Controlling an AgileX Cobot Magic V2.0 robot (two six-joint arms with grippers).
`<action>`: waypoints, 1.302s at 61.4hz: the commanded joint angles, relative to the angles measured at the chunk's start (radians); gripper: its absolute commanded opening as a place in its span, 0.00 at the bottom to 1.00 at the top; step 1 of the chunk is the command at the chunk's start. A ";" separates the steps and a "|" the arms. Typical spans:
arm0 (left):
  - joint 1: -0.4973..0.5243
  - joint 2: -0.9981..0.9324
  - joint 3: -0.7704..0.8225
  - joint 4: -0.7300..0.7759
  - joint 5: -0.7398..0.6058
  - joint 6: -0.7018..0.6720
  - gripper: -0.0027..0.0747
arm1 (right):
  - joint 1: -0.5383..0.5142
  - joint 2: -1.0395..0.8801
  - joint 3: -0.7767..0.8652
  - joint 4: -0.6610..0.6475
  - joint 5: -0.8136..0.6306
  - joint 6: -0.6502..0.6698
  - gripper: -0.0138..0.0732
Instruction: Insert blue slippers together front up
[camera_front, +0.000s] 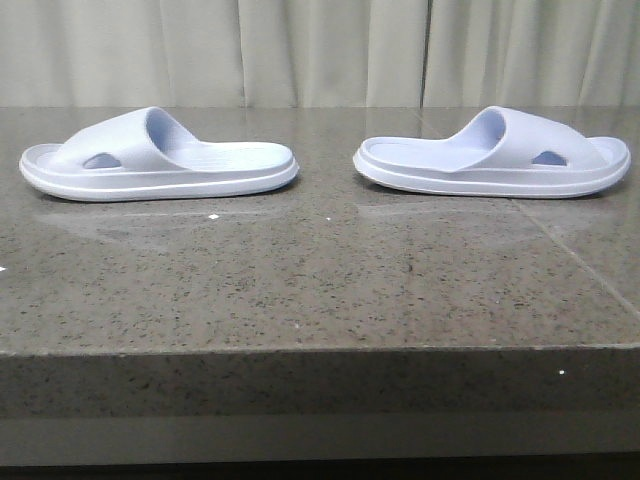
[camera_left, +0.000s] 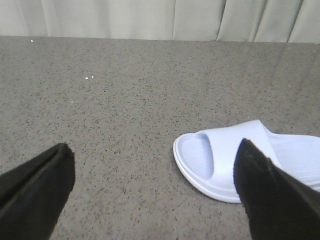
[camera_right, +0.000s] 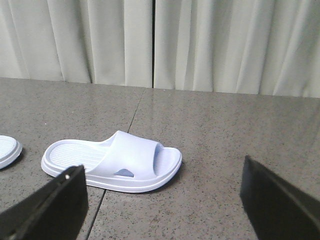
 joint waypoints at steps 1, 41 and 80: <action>-0.001 0.119 -0.117 -0.036 -0.052 -0.010 0.83 | -0.006 0.020 -0.036 -0.008 -0.070 -0.006 0.90; 0.336 0.839 -0.606 -0.910 0.674 0.563 0.48 | -0.006 0.020 -0.036 -0.008 -0.069 -0.006 0.90; 0.311 1.015 -0.657 -1.039 0.832 0.686 0.48 | -0.006 0.023 -0.036 -0.008 -0.069 -0.006 0.90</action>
